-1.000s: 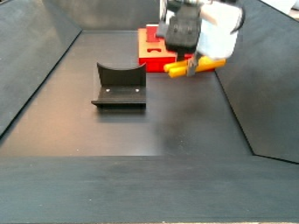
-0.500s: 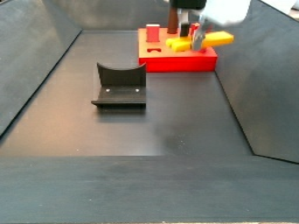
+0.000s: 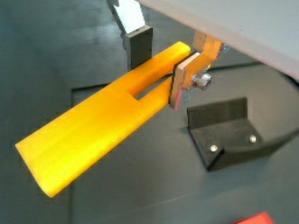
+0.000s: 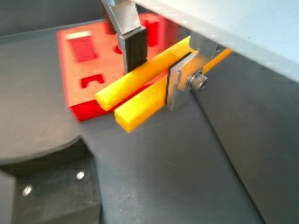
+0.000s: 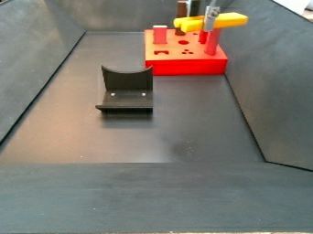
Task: Pick up the square-circle object. Move up. Place the square-circle object on the fixture. Regrasp the square-circle object. Move to above the board. Insert the square-circle object.
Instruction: Place the square-circle object on the fixture.
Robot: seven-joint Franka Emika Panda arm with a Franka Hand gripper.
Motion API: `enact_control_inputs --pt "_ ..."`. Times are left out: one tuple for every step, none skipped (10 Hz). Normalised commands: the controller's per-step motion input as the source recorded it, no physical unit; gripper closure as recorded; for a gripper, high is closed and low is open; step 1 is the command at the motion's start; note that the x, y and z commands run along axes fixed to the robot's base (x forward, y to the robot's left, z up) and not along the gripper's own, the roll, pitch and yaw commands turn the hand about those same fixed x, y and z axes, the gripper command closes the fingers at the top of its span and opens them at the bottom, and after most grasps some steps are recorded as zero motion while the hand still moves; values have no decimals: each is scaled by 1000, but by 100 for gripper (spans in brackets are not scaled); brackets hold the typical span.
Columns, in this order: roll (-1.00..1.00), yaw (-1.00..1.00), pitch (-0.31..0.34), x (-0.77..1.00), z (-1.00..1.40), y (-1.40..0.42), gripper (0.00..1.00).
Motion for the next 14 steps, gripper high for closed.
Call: enact_control_inputs --pt "-19 1000 44 1000 97 -94 100" --pt "-20 1000 53 1000 90 -83 100" --pt "-21 1000 60 1000 82 -79 100" --pt "-22 1000 74 1000 73 -70 100" --pt "-24 1000 86 1000 65 -64 100" --pt "-25 1000 105 1000 58 -57 100" --pt "-26 1000 119 1000 50 -50 100" --pt "-28 1000 138 1000 40 -45 100" --pt "-29 1000 149 1000 34 -41 100" --pt "-31 1000 181 1000 33 -36 100" --pt "-32 1000 207 1000 28 -32 100" --pt "-35 1000 253 1000 19 -26 100" --pt "-37 1000 280 1000 20 -23 100" --pt "-1000 222 27 1000 -253 196 100"
